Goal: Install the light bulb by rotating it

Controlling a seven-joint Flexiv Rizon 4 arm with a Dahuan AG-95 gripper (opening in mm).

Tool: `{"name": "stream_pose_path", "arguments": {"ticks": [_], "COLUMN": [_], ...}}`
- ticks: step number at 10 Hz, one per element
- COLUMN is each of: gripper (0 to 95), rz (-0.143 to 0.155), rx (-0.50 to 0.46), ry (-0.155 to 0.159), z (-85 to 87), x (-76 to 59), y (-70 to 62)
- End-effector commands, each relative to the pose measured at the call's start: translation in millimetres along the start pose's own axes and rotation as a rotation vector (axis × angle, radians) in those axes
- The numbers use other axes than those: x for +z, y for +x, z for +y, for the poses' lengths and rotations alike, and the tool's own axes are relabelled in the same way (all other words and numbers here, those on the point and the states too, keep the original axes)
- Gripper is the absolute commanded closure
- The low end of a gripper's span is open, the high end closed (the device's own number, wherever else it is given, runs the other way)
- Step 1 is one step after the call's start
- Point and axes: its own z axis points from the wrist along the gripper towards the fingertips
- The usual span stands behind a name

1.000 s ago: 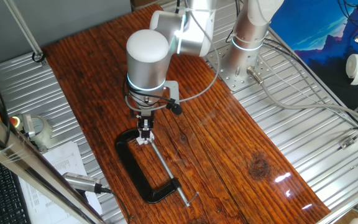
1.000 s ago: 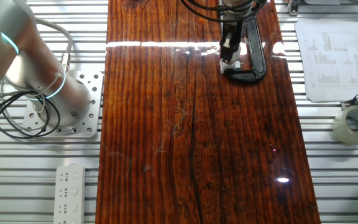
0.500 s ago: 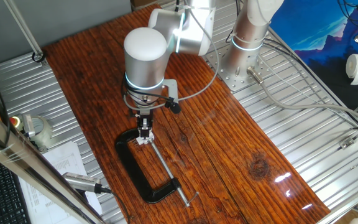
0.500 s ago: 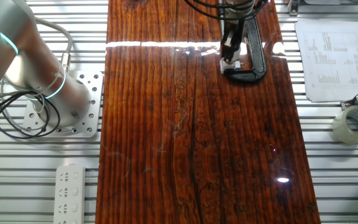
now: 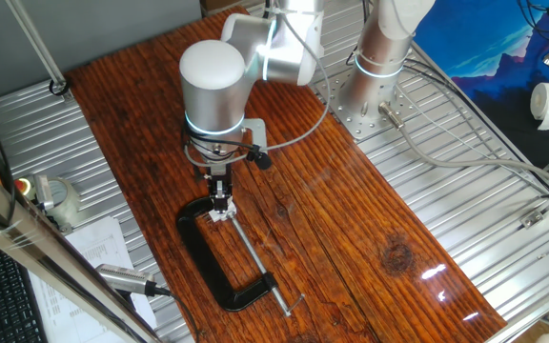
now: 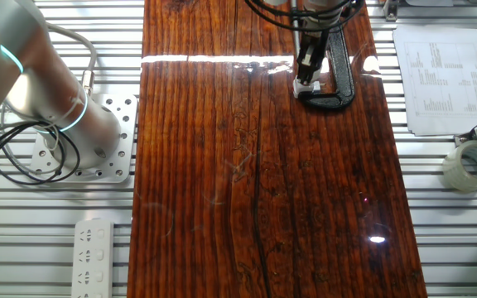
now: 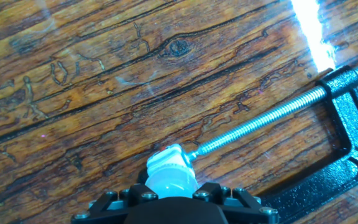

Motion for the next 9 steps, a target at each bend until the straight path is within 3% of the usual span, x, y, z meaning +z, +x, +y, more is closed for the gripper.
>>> {"name": "stream_pose_path", "arguments": {"ticks": [1, 5, 9], "gripper": [38.0, 38.0, 38.0], "rz": [-0.006, -0.025, -0.023], "rx": [-0.001, -0.008, 0.005], "ry": [-0.001, 0.016, 0.003], "z": [-0.4, 0.5, 0.5], "x": [0.8, 4.8, 4.9], "y": [0.9, 2.2, 2.2]}}
